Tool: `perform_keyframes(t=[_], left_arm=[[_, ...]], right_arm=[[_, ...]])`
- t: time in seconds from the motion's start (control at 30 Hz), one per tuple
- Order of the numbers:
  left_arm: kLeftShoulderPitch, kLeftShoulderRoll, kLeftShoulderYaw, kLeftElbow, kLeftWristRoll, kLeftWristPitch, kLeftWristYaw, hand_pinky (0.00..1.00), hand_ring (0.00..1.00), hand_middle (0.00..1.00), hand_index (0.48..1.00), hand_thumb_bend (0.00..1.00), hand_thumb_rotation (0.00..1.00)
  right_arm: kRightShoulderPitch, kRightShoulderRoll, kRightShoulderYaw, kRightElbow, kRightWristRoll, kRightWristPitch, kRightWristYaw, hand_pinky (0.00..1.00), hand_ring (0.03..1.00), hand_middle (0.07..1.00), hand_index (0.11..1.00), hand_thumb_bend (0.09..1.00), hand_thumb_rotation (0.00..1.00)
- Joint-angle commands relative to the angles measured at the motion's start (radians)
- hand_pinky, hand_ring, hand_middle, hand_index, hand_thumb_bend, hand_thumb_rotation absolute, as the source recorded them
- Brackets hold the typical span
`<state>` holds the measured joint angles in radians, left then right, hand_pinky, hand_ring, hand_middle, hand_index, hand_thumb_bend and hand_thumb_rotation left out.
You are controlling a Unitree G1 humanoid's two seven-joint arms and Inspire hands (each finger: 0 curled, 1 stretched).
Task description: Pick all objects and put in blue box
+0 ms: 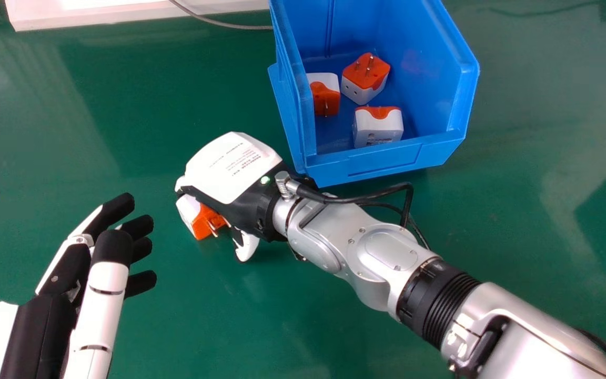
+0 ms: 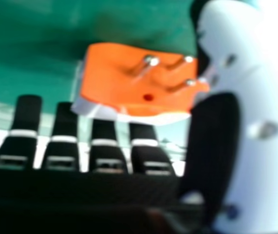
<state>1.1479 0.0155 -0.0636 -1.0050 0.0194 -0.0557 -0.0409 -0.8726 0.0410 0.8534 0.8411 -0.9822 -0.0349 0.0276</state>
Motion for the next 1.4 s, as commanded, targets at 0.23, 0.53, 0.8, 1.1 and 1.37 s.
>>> perform_keyframes(t=[0.23, 0.53, 0.8, 1.1, 1.37], left_arm=[[0.032, 0.002, -0.002, -0.038, 0.000, -0.045, 0.004, 0.76, 0.83, 0.83, 0.850, 0.64, 0.91], [0.071, 0.005, -0.001, -0.042, -0.010, -0.075, 0.001, 0.76, 0.83, 0.83, 0.850, 0.64, 0.91], [0.102, 0.007, -0.001, -0.042, -0.020, -0.105, 0.000, 0.76, 0.83, 0.83, 0.849, 0.64, 0.91], [0.124, 0.009, 0.001, -0.042, -0.025, -0.124, 0.002, 0.76, 0.83, 0.83, 0.849, 0.64, 0.91], [0.109, 0.011, 0.012, -0.042, -0.029, -0.109, 0.002, 0.76, 0.83, 0.83, 0.849, 0.64, 0.91]], right_arm=[[-0.002, 0.023, -0.028, -0.012, 0.033, -0.027, -0.052, 0.49, 0.574, 0.609, 0.651, 0.567, 0.03], [0.031, -0.010, -0.023, 0.009, 0.032, -0.136, -0.217, 0.33, 0.400, 0.449, 0.572, 0.543, 0.05], [0.022, -0.016, -0.003, 0.043, 0.003, -0.162, -0.292, 0.28, 0.374, 0.446, 0.551, 0.528, 0.03], [0.026, -0.023, -0.001, 0.045, -0.011, -0.165, -0.309, 0.17, 0.221, 0.460, 0.505, 0.530, 0.01], [0.030, -0.018, -0.008, 0.044, -0.002, -0.160, -0.308, 0.16, 0.184, 0.450, 0.489, 0.529, 0.00]])
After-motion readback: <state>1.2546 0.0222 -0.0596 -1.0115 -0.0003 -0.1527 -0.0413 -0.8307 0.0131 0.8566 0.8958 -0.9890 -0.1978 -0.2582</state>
